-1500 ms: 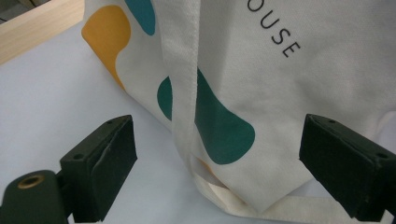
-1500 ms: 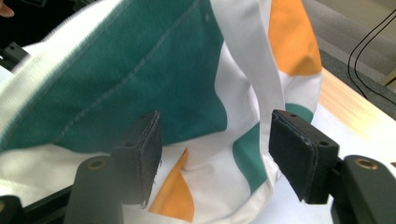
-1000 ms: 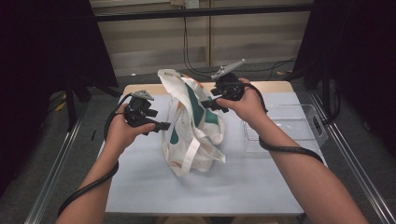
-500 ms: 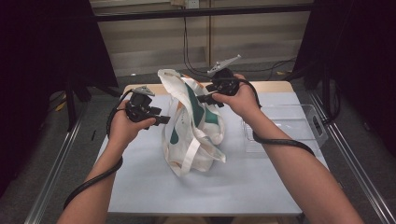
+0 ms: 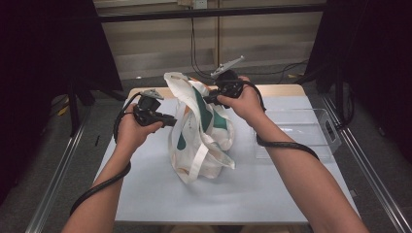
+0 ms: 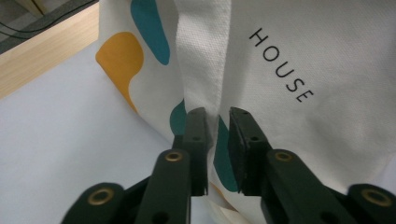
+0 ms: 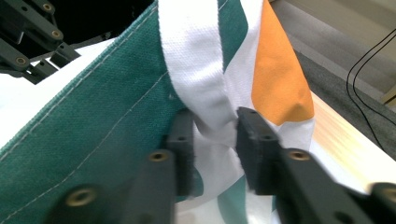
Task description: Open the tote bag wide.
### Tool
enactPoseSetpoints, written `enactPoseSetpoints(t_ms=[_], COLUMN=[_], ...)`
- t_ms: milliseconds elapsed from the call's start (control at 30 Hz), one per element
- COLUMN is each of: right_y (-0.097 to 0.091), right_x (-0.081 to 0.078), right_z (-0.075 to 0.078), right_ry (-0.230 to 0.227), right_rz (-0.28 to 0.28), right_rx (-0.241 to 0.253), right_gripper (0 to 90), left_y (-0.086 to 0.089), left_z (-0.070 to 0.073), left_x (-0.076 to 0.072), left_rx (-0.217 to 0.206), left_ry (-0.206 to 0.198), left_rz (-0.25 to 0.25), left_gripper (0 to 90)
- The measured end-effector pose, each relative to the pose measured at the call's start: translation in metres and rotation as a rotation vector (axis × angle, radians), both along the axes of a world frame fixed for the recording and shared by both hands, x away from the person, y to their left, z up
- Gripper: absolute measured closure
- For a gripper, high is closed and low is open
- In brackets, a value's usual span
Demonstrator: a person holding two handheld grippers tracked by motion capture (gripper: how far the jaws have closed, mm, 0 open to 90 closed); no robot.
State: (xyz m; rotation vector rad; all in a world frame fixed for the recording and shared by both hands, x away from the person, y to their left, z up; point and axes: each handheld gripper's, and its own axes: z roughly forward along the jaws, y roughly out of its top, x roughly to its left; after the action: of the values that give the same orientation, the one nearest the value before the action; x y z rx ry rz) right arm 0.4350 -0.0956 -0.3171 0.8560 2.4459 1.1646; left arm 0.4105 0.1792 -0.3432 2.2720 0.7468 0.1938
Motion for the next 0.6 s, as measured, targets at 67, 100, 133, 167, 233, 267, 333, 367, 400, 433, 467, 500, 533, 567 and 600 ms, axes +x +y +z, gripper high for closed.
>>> enactPoseSetpoints(t_ms=[67, 100, 133, 167, 233, 267, 333, 367, 400, 433, 467, 500, 533, 567, 600], right_y=[-0.001, -0.002, -0.003, -0.005, -0.009, -0.01, -0.014, -0.016, -0.018, -0.02, -0.021, -0.023, -0.024, -0.025, -0.025], right_x=[-0.001, -0.001, -0.001, -0.001, -0.001, -0.001, -0.002, -0.002, -0.002, -0.002, -0.002, -0.002, -0.002, -0.002, -0.002], right_z=[0.001, 0.001, 0.001, 0.001, 0.0, 0.0, -0.002, -0.002, -0.003, -0.003, -0.004, -0.004, -0.005, -0.006, -0.007], right_ry=[0.012, 0.024, 0.03, 0.033, 0.045, 0.046, 0.045, 0.05, 0.049, 0.049, 0.052, 0.059, 0.064, 0.062, 0.059], right_rz=[-0.002, -0.004, -0.007, -0.012, -0.022, -0.02, -0.033, -0.038, -0.043, -0.047, -0.05, -0.058, -0.054, -0.053, -0.049], right_rx=[0.013, 0.027, 0.033, 0.04, 0.051, 0.057, 0.071, 0.072, 0.071, 0.072, 0.077, 0.081, 0.091, 0.093, 0.099], right_gripper=[78.7, 80.7, 82.0, 82.7, 82.9, 82.9, 82.9, 83.0, 83.0, 83.0, 83.0, 83.0, 82.9, 82.9, 82.9], left_y=[0.001, 0.001, 0.001, 0.001, 0.001, 0.003, 0.003, 0.003, 0.004, 0.004, 0.005, 0.005, 0.006, 0.005, 0.005], left_z=[0.001, 0.001, 0.001, 0.0, -0.001, -0.001, -0.004, -0.005, -0.006, -0.006, -0.008, -0.008, -0.008, -0.007, -0.006], left_x=[0.0, 0.001, 0.001, 0.001, 0.002, 0.002, 0.002, 0.002, 0.003, 0.003, 0.003, 0.003, 0.002, 0.002, 0.001], left_rx=[0.008, -0.001, -0.005, -0.002, -0.004, 0.013, 0.012, 0.006, 0.019, 0.019, 0.019, 0.009, 0.002, -0.021, -0.027], left_ry=[-0.006, 0.002, 0.005, 0.009, 0.019, 0.023, 0.028, 0.026, 0.025, 0.025, 0.035, 0.034, 0.026, 0.04, 0.034], left_rz=[0.008, 0.006, 0.01, 0.011, 0.025, 0.022, 0.044, 0.047, 0.045, 0.045, 0.046, 0.047, 0.049, 0.042, 0.037], left_gripper=[84.7, 87.6, 90.0, 90.0, 90.0, 90.0, 90.0, 90.0, 90.0, 90.0, 90.0, 90.0, 90.0, 90.0, 84.8])
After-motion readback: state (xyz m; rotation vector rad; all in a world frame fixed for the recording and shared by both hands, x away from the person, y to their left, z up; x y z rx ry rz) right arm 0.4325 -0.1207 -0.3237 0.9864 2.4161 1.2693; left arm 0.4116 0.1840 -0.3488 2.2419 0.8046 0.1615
